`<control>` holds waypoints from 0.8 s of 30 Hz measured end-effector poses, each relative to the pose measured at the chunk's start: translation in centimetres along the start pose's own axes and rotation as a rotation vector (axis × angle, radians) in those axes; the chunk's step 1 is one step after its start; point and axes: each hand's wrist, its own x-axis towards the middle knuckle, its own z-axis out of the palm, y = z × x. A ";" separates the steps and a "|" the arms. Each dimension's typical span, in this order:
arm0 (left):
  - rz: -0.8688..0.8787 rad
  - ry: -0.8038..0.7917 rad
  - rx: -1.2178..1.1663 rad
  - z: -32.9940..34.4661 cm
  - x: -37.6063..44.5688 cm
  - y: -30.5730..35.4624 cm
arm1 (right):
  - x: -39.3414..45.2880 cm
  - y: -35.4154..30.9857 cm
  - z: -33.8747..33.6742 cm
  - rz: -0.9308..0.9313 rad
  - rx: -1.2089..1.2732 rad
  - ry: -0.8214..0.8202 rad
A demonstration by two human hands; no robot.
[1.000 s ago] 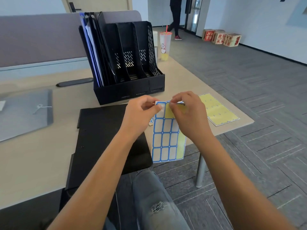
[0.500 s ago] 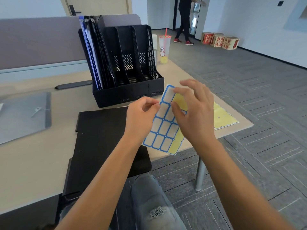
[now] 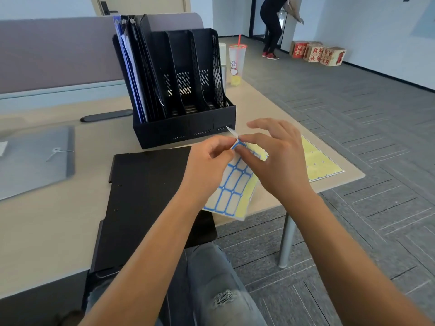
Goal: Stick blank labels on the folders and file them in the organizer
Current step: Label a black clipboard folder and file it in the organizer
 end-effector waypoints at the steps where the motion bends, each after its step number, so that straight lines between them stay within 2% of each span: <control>1: 0.024 -0.003 0.047 -0.1 0.0 0.0 | 0.0 0.1 0.1 -0.004 0.000 -0.001; 10: 0.139 0.033 0.325 -0.1 0.7 -0.9 | -0.1 0.7 0.8 -0.014 -0.019 -0.027; 18: 0.159 0.033 0.373 0.3 1.3 -1.2 | -0.5 1.2 1.1 0.084 0.156 -0.027; 24: 0.133 0.015 0.345 0.8 1.3 -1.1 | -1.0 1.1 0.9 0.121 0.125 -0.026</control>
